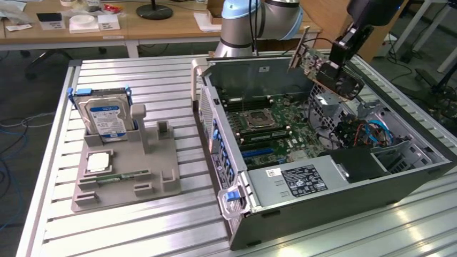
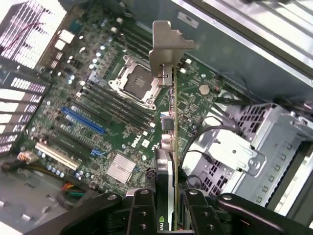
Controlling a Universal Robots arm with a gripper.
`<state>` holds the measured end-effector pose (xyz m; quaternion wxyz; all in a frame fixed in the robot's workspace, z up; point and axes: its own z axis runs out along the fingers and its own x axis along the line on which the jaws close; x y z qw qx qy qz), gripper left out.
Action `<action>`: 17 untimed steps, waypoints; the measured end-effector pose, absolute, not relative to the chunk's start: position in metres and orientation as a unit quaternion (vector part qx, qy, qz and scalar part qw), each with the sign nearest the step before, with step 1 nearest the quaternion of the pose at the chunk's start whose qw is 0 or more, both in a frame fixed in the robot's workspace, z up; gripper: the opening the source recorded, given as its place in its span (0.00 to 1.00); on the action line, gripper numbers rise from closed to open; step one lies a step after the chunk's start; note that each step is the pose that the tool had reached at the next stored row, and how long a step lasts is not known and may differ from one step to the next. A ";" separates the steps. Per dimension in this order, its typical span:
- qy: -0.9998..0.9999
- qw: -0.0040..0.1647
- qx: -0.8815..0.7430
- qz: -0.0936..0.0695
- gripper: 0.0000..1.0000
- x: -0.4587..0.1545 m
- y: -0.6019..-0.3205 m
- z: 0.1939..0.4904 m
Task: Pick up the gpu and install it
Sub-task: 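Insert the gpu into the slot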
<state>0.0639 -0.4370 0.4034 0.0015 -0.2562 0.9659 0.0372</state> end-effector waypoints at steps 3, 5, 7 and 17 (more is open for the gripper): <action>0.959 0.001 -0.279 0.037 0.27 0.064 -0.437 0.403; 0.955 0.000 -0.295 0.037 0.27 0.064 -0.437 0.403; 0.950 -0.001 -0.309 0.037 0.27 0.064 -0.437 0.403; 0.928 -0.003 -0.371 0.037 0.27 0.064 -0.437 0.403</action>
